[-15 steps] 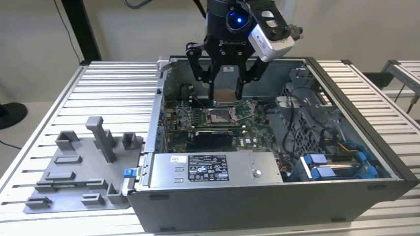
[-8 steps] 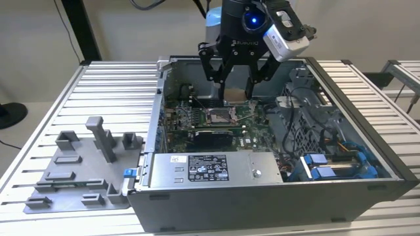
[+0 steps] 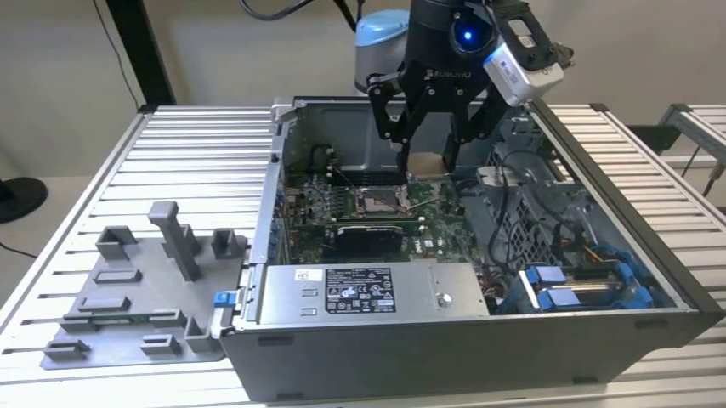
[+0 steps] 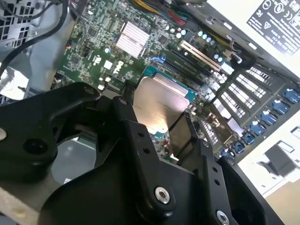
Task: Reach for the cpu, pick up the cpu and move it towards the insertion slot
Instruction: 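Pick up the cpu and move it towards the insertion slot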
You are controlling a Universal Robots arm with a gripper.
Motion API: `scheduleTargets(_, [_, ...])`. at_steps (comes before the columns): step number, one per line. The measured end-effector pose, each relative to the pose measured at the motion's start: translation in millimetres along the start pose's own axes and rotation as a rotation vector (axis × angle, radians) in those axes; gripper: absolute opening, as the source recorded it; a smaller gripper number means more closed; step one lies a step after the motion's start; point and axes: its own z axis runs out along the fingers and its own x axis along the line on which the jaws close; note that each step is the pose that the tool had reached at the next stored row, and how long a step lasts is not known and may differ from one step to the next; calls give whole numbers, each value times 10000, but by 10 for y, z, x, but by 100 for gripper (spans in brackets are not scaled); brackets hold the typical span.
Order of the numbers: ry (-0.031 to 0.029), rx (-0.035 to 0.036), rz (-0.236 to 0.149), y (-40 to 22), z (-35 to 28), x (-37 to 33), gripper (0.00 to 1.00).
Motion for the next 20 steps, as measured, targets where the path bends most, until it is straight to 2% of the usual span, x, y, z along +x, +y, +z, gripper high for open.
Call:
scheduleTargets(2, [-1, 1, 1, 1, 0, -23, 0])
scheduleTargets(8, [0, 1, 1, 1, 0, -24, 0])
scheduleTargets(11, [-6, 2, 0, 21, 1, -21, 0])
scheduleTargets(17, [-7, 0, 1, 120, 10, -14, 0])
scheduleTargets(20, [-7, 4, 1, 204, 13, -12, 0])
